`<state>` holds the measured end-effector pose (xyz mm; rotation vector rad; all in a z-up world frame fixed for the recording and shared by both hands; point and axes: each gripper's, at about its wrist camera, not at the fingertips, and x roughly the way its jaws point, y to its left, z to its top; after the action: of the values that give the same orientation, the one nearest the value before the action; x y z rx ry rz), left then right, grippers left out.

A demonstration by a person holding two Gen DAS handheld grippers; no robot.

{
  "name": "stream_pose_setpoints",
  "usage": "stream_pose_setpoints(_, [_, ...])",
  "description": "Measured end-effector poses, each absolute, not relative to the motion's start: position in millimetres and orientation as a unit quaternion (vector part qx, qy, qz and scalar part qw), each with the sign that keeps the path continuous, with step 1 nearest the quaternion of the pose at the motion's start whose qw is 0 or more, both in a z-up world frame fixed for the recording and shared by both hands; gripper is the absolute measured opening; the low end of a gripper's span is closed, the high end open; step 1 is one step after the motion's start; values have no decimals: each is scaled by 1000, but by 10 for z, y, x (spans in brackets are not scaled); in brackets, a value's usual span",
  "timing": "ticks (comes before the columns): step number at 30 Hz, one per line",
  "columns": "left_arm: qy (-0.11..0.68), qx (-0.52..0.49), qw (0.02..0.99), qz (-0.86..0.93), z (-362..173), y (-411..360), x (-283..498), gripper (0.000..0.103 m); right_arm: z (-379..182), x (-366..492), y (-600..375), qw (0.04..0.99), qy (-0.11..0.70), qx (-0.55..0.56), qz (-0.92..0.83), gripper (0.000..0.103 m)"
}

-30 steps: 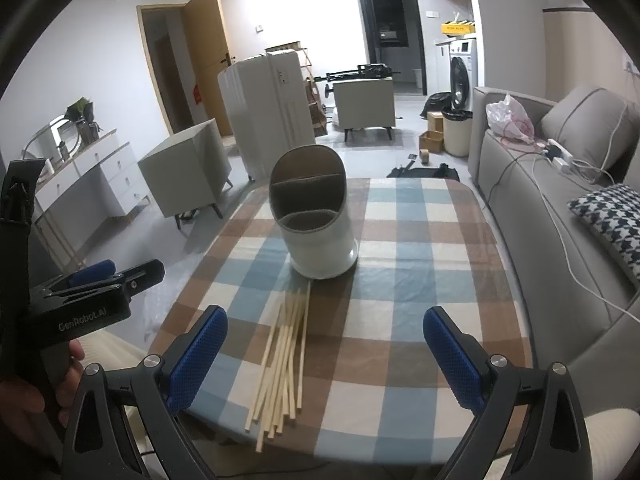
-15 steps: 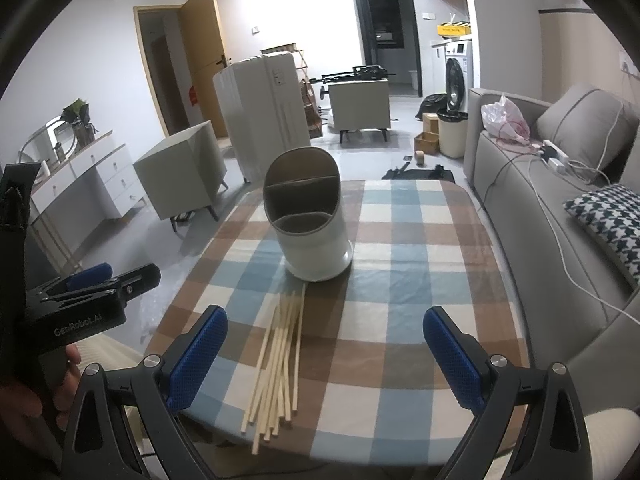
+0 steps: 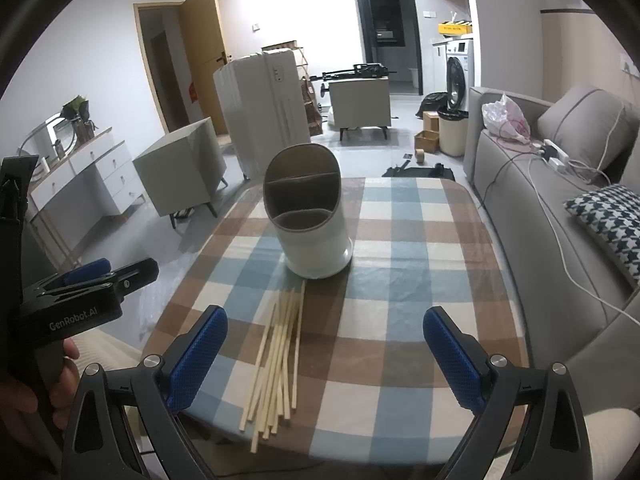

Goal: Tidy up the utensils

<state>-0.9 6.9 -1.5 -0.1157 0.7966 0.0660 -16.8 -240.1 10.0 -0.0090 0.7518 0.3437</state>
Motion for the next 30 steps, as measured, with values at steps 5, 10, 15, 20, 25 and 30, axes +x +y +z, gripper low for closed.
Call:
stream_pose_setpoints(5, [388, -58, 919, 31, -18, 73, -8, 88, 89, -170, -2383, 915, 368, -5, 164, 99])
stream_pose_setpoints(10, [389, -59, 919, 29, -18, 82, -11, 88, 84, -171, -2394, 915, 369, -3, 161, 99])
stream_pose_setpoints(15, [389, -61, 919, 27, -20, 84, -8, 88, 88, -166, -2400, 916, 368, -6, 162, 99])
stream_pose_setpoints(20, [390, -63, 918, 26, -24, 82, -9, 88, 91, -168, -2398, 915, 368, -6, 163, 99])
stream_pose_setpoints(25, [392, -68, 917, 23, -35, 80, 2, 88, 101, -164, -2367, 913, 368, -3, 177, 99])
stream_pose_setpoints(30, [402, -80, 912, 24, -82, 120, 61, 88, 57, -116, -2320, 906, 377, 1, 190, 91])
